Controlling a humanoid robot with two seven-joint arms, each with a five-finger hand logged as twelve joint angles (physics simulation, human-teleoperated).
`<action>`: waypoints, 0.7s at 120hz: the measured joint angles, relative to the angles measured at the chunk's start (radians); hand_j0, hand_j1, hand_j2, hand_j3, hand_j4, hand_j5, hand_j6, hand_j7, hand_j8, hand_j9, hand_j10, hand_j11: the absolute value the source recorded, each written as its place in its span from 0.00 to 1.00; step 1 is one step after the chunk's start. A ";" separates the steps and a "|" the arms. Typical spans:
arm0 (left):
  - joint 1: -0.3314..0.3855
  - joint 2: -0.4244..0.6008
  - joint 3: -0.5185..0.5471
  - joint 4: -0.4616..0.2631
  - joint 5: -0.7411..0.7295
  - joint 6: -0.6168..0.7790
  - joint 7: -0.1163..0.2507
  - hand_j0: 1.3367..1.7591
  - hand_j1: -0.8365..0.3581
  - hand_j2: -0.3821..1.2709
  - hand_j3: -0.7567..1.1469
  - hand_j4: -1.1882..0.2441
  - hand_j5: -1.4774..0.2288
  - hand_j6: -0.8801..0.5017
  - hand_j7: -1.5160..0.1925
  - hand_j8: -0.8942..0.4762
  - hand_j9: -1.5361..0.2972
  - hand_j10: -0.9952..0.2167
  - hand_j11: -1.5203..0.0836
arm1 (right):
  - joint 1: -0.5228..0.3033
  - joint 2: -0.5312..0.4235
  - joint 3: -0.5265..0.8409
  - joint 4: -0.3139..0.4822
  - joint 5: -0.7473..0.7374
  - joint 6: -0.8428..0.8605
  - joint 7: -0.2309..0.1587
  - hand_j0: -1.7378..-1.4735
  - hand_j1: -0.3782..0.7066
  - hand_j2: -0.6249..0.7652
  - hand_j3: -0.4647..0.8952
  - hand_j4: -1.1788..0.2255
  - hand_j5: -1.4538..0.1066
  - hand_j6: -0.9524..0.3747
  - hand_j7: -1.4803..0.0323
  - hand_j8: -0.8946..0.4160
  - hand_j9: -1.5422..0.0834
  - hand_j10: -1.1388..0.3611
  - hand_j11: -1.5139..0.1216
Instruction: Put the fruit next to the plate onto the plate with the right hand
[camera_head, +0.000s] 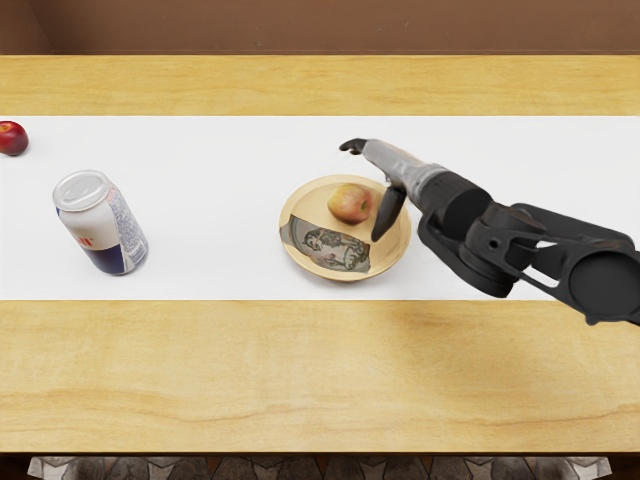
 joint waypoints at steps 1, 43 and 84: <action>0.000 0.000 0.000 0.000 0.000 0.000 0.000 0.76 0.98 0.23 0.40 0.82 0.86 0.63 0.88 0.65 0.83 0.81 0.94 | 0.000 -0.004 0.002 0.004 0.003 0.003 0.000 0.30 0.17 0.44 0.34 0.74 0.82 0.62 0.86 0.59 0.84 0.67 0.81; 0.000 0.000 0.000 0.000 0.000 0.000 0.000 0.76 0.98 0.23 0.40 0.82 0.86 0.63 0.88 0.65 0.83 0.81 0.94 | -0.012 -0.219 0.243 0.073 0.382 0.443 0.000 0.30 0.05 0.45 0.34 0.82 0.91 0.70 0.96 0.66 0.93 0.74 0.91; 0.000 0.000 0.000 0.000 0.000 0.000 0.000 0.76 0.98 0.23 0.40 0.82 0.86 0.63 0.88 0.65 0.83 0.81 0.94 | -0.014 -0.430 0.385 0.061 0.698 0.758 0.000 0.30 0.03 0.45 0.34 0.83 0.93 0.71 0.97 0.68 0.94 0.76 0.92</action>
